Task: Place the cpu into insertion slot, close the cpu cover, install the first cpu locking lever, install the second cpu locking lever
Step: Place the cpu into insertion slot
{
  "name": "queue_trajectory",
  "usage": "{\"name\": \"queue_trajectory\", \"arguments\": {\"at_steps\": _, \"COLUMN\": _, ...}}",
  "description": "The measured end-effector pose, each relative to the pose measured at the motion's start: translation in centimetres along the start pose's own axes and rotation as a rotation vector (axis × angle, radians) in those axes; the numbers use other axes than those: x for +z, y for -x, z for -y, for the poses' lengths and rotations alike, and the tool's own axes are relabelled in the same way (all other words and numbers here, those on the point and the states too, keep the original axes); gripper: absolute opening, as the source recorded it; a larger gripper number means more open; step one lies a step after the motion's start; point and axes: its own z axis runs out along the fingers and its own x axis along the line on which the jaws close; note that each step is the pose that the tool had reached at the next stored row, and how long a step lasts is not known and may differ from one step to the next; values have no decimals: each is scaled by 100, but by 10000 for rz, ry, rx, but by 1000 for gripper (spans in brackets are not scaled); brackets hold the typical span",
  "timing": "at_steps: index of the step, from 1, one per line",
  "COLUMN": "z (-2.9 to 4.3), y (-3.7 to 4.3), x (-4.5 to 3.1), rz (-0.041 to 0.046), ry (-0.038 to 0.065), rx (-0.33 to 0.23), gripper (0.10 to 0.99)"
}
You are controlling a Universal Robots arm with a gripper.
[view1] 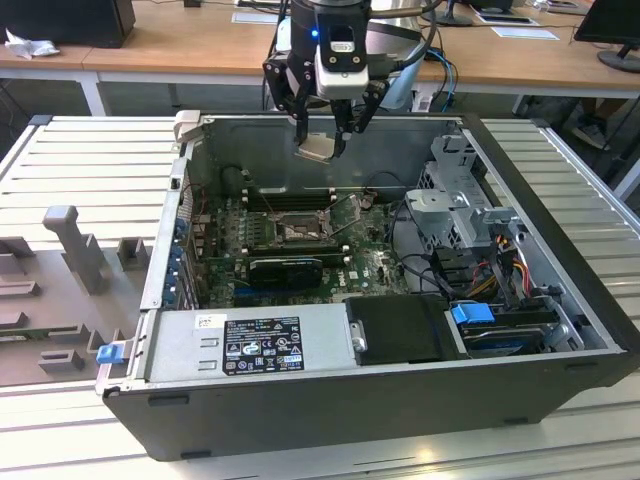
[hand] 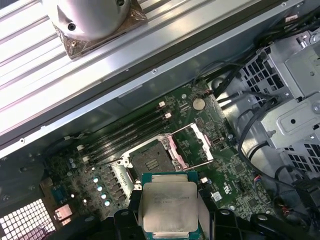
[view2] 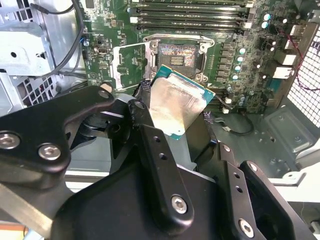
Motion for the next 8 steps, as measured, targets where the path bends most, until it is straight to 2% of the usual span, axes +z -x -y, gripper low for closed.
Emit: {"name": "queue_trajectory", "arguments": {"at_steps": 8, "z": 0, "y": 0, "x": 3, "rz": 22, "ry": 5, "rx": 244, "gripper": 529}}
